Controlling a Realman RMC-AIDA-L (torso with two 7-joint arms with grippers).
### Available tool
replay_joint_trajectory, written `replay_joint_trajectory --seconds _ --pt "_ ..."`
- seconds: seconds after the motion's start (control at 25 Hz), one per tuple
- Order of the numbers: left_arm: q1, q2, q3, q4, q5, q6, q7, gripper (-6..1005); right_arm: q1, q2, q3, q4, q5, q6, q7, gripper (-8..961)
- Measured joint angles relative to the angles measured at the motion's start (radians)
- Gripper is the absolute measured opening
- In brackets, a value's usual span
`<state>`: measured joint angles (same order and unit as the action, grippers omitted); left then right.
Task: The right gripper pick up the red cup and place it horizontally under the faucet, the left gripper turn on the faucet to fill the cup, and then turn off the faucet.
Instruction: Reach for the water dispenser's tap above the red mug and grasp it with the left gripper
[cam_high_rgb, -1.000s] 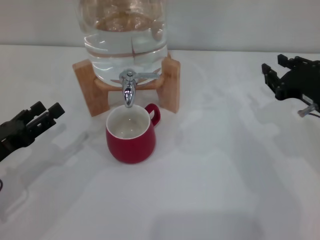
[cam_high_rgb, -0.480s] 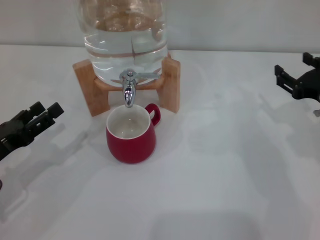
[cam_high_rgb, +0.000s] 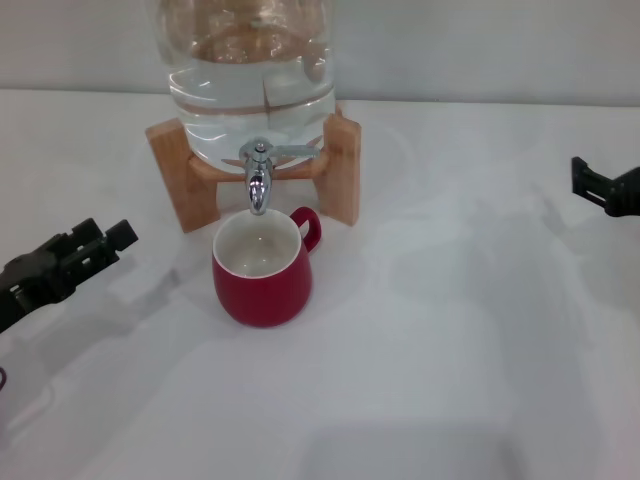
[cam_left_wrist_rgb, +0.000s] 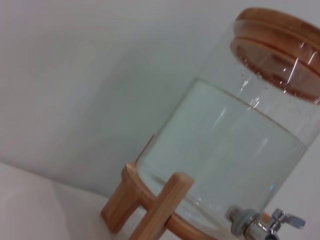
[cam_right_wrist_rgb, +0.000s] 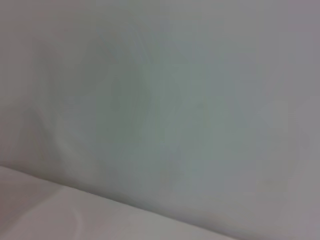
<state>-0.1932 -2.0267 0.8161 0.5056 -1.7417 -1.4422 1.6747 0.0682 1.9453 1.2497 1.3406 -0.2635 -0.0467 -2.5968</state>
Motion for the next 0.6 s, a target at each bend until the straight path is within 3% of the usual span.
replay_joint_trajectory --seconds 0.16,0.28,0.6 --pt "0.016 -0.002 0.0 0.063 0.045 0.0 -0.041 891 -0.008 0.024 0.001 0.074 -0.006 -0.16 -0.009 873" --pt "0.023 -0.008 0.0 0.105 0.07 0.001 -0.072 891 -0.005 0.031 0.002 0.086 -0.008 -0.179 -0.011 872" --pt "0.021 -0.01 -0.025 0.11 0.078 0.003 -0.076 891 -0.001 0.001 -0.06 0.089 -0.005 -0.102 -0.008 873"
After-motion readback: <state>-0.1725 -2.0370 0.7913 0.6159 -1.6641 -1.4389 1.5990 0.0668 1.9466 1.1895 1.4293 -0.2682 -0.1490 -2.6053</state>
